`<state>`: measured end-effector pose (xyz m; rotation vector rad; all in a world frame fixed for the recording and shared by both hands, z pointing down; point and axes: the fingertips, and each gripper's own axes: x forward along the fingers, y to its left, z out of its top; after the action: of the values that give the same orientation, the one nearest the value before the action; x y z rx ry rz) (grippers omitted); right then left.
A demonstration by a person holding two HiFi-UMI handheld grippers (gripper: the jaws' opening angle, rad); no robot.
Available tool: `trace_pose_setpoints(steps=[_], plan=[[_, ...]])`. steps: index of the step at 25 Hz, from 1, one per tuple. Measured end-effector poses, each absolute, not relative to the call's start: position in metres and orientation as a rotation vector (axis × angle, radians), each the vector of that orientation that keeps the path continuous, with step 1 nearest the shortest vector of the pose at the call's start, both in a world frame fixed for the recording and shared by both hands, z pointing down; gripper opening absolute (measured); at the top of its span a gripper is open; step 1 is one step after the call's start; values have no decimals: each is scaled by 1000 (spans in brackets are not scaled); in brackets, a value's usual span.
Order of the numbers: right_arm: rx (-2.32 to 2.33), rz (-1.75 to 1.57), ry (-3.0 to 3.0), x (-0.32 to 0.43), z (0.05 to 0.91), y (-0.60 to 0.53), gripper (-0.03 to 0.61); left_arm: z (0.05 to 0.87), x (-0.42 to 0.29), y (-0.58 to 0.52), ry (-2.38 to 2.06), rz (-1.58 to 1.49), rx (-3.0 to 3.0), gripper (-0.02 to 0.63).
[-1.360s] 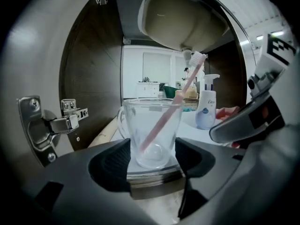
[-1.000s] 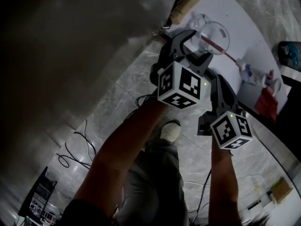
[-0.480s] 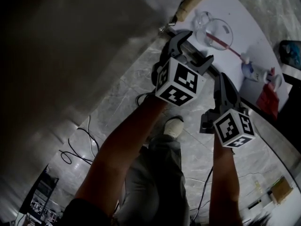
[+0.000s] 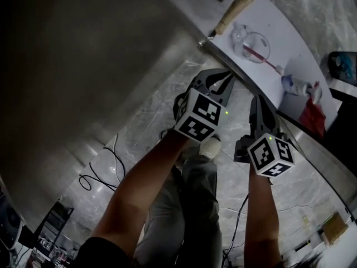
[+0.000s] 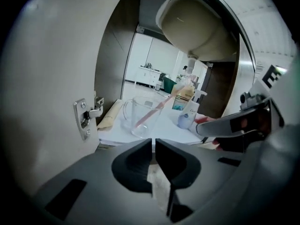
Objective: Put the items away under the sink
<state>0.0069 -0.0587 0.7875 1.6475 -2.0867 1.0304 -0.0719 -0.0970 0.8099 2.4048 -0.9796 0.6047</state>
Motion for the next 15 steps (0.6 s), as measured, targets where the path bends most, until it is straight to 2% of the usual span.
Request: trace_pose_setpoints(steps=[5, 15], plan=[[1655, 1017, -2084, 4, 760, -53, 37, 778, -79, -77, -948, 612, 2431, 14], [1654, 1004, -2102, -1, 689, -44, 37, 699, -81, -57, -946, 595, 2366, 14]])
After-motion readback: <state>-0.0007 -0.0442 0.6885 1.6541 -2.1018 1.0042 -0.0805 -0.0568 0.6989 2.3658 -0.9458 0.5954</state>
